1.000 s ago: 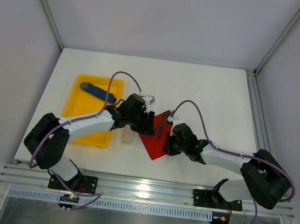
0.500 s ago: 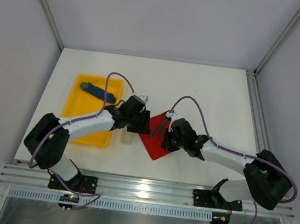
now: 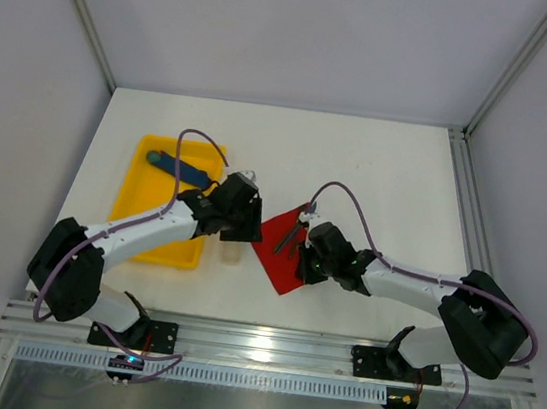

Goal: Place the utensils on the paper napkin and roll it up
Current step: Roll the napkin at the center of the board.

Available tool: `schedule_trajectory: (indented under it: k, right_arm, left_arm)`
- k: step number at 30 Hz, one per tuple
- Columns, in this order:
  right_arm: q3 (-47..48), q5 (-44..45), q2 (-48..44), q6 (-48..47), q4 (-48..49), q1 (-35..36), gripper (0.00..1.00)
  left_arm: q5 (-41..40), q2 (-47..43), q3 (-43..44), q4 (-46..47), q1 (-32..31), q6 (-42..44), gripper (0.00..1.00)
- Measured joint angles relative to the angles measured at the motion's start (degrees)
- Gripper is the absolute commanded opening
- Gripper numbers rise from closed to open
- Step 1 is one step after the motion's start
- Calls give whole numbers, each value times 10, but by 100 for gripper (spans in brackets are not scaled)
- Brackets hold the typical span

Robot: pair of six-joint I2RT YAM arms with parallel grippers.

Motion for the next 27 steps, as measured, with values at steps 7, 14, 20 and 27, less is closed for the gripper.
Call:
schedule_trajectory:
  k: [7, 14, 20, 27]
  right_arm:
    - [5, 39, -66, -40, -21, 56, 27]
    - [11, 84, -69, -81, -21, 153, 43]
    - [11, 116, -57, -107, -20, 181, 47]
    - [11, 132, -44, -127, -2, 204, 47]
  left_arm:
    - [-40, -36, 27, -71, 35, -14, 56]
    - [-40, -66, 41, -101, 89, -17, 56]
    - [-35, -66, 46, -111, 89, -16, 56]
    - [-33, -64, 46, -112, 89, -15, 55]
